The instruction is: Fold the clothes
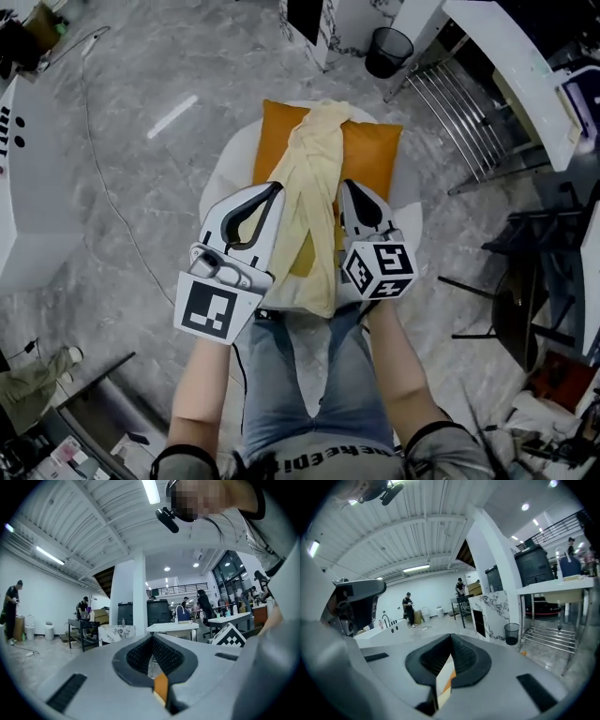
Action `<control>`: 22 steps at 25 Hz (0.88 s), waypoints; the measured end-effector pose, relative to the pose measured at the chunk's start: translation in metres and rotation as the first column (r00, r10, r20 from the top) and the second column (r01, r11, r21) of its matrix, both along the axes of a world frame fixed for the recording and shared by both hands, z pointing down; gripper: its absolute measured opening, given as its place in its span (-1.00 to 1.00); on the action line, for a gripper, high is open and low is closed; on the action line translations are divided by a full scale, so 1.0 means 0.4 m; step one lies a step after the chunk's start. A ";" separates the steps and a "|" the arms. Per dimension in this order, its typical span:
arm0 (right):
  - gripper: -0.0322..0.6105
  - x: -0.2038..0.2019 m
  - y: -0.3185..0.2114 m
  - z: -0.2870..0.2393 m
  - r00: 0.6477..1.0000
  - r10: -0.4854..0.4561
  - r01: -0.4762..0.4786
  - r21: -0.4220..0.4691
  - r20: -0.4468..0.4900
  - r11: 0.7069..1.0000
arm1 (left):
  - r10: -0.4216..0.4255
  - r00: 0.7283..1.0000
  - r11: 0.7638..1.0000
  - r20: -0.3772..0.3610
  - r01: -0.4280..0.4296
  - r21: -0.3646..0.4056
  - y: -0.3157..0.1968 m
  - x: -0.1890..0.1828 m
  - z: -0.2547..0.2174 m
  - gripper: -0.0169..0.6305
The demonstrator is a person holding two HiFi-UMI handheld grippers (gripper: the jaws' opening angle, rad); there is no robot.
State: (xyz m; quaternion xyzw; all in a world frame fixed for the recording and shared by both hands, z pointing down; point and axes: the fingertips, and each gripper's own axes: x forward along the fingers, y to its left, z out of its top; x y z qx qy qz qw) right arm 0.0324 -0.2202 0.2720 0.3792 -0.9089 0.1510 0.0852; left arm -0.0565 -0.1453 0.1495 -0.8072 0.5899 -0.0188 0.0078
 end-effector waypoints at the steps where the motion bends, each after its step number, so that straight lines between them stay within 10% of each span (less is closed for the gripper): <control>1: -0.89 0.006 0.016 -0.005 0.999 0.044 -0.044 -0.006 0.008 0.999 | 0.034 0.999 0.999 0.007 -0.034 -0.004 0.011 -0.008 -0.007 -0.94; 11: -0.89 0.025 0.111 0.025 0.967 0.252 -0.253 -0.030 -0.025 0.967 | 0.194 0.981 0.981 0.018 -0.193 -0.015 0.086 -0.098 -0.007 -0.94; 22: -0.89 0.133 0.191 0.392 0.951 0.253 -0.285 -0.189 -0.178 0.940 | 0.290 0.957 0.953 -0.025 -0.291 -0.084 0.081 -0.052 0.237 -0.94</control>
